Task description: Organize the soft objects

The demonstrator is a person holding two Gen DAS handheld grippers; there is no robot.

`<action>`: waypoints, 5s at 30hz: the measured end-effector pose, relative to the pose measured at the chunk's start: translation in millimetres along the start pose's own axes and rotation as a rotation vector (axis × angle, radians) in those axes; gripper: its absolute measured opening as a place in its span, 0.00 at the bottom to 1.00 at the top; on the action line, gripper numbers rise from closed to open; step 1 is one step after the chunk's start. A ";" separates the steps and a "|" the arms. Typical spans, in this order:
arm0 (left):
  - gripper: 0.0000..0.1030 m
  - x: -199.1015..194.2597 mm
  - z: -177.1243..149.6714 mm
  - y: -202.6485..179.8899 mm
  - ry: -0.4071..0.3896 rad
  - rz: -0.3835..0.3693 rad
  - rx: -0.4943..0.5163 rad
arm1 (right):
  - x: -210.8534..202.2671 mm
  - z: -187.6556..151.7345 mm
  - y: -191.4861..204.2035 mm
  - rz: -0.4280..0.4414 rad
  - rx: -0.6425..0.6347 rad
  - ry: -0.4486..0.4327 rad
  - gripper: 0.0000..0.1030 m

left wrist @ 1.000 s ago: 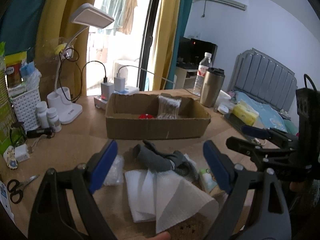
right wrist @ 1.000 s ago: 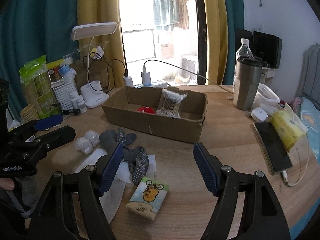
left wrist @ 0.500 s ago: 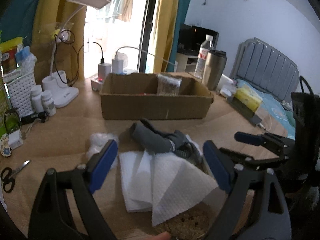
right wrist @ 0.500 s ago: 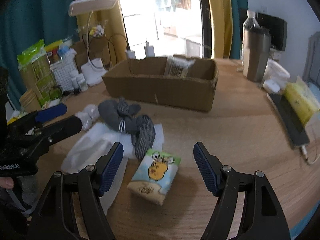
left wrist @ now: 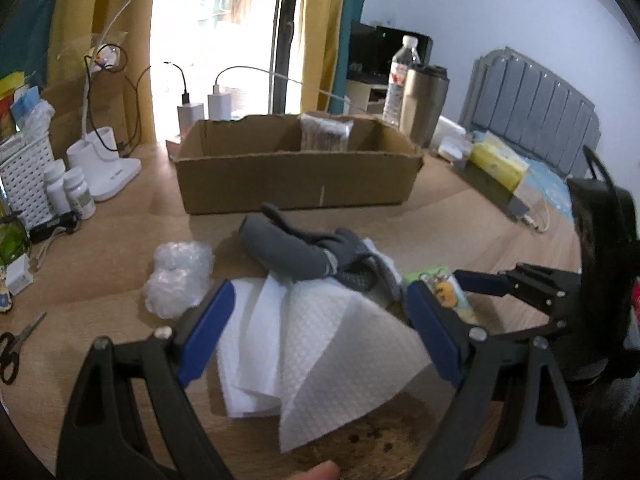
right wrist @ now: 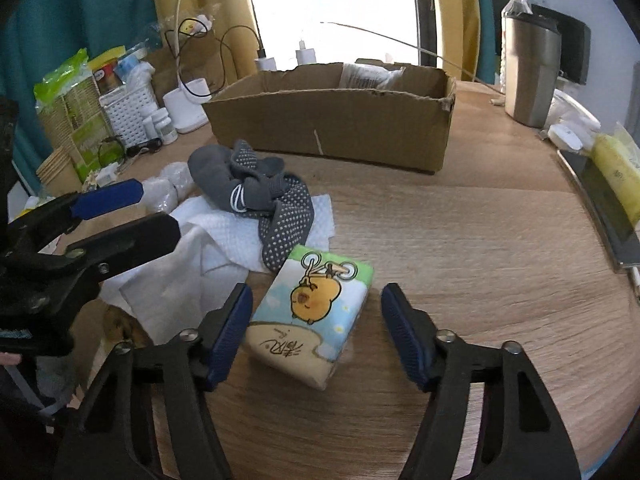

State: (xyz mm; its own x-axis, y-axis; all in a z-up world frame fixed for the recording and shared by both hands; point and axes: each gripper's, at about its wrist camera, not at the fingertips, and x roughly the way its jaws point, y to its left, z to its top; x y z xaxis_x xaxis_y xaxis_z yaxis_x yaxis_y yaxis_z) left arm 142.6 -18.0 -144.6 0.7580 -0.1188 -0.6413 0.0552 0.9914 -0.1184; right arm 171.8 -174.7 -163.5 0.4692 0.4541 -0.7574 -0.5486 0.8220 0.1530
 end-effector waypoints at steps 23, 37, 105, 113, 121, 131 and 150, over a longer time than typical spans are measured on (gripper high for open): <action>0.85 17.4 -3.5 -29.9 0.077 -0.048 0.091 | -27.3 -9.0 -33.8 -0.022 0.054 -0.084 0.56; 0.14 30.6 -10.1 -37.7 0.163 -0.045 0.123 | -38.8 -13.6 -45.8 -0.023 0.080 -0.118 0.56; 0.06 -81.2 138.9 26.4 -0.252 0.003 0.127 | -88.1 98.6 -20.5 -0.066 -0.037 -0.261 0.56; 0.06 -74.1 136.7 32.2 -0.250 0.003 0.104 | -51.5 80.7 -39.3 -0.081 0.028 -0.159 0.56; 0.06 -58.2 139.4 39.1 -0.227 0.006 0.084 | -11.0 74.3 -61.6 -0.121 0.081 -0.082 0.81; 0.06 -25.8 119.9 48.0 -0.151 -0.008 0.022 | 26.1 67.5 -64.7 -0.129 0.044 0.001 0.85; 0.06 3.5 105.9 59.3 -0.074 -0.024 -0.007 | 52.3 72.7 -65.0 -0.149 0.020 0.074 0.78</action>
State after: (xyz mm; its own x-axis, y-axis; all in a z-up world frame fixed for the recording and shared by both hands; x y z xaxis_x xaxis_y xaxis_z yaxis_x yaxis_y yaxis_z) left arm 217.4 46.2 -73.6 0.8028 -0.1378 -0.5802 0.0694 0.9879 -0.1385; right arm 282.3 -179.4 -167.0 0.4916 0.3002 -0.8174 -0.4625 0.8854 0.0470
